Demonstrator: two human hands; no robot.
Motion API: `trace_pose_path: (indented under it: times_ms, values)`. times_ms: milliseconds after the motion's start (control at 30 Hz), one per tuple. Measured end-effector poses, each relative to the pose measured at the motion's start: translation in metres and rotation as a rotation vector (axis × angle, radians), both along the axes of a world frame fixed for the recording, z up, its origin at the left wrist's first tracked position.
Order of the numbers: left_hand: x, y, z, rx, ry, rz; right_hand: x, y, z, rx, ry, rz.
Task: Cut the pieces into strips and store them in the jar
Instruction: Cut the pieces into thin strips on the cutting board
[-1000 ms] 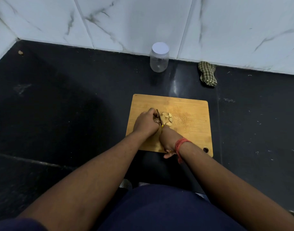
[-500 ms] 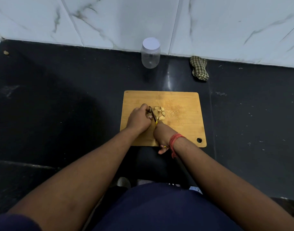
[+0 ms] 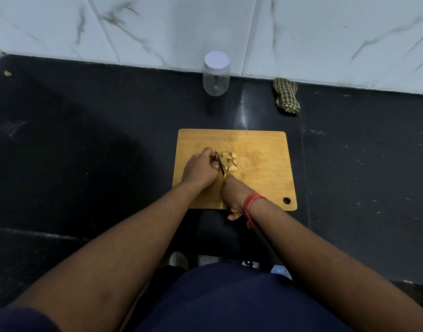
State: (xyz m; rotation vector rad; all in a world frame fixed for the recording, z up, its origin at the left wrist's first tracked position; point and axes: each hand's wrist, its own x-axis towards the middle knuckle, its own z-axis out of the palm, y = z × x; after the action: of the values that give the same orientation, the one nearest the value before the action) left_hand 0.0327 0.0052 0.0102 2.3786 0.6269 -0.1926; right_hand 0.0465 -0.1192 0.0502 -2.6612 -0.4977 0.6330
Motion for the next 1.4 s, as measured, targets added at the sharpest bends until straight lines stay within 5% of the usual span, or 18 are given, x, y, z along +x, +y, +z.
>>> trace_pose_path:
  times_ms: [67, 133, 200, 333, 600, 667, 767, 867, 1033, 1400]
  values:
    - [0.0, -0.003, 0.001, -0.003, 0.007, 0.023, -0.005, 0.003, -0.005, -0.484, -0.328, 0.244]
    - [0.0, -0.006, 0.001, -0.011, 0.006, 0.044, -0.013, 0.007, -0.012, -0.935, -0.233, 0.694]
    - [0.0, -0.006, 0.002, -0.007, 0.005, 0.055, -0.02, 0.004, 0.0, -0.989, 0.064, 0.857]
    - [-0.002, -0.009, 0.001, -0.005, 0.009, 0.048, -0.027, 0.0, 0.006, -1.148, -0.229, 1.253]
    - [-0.002, -0.006, 0.0, -0.03, 0.011, 0.051, -0.048, -0.026, -0.004, -1.027, -0.187, 1.169]
    - [-0.004, -0.005, -0.002, -0.04, 0.011, 0.042, -0.048, -0.037, -0.005, -0.888, -0.016, 0.902]
    - [-0.004, -0.005, -0.002, -0.05, 0.019, 0.015, -0.042, -0.042, -0.008, -0.202, 0.377, 0.102]
    - [-0.006, -0.001, -0.001, -0.083, 0.015, -0.008, -0.046, -0.049, 0.001, 0.005, 0.411, -0.13]
    - [-0.01, 0.004, -0.002, -0.105, 0.006, -0.042, -0.047, -0.052, 0.013, 0.138, 0.566, -0.225]
    - [-0.013, 0.018, 0.005, 0.105, 0.022, -0.234, -0.033, -0.048, 0.018, 0.066, 0.551, -0.151]
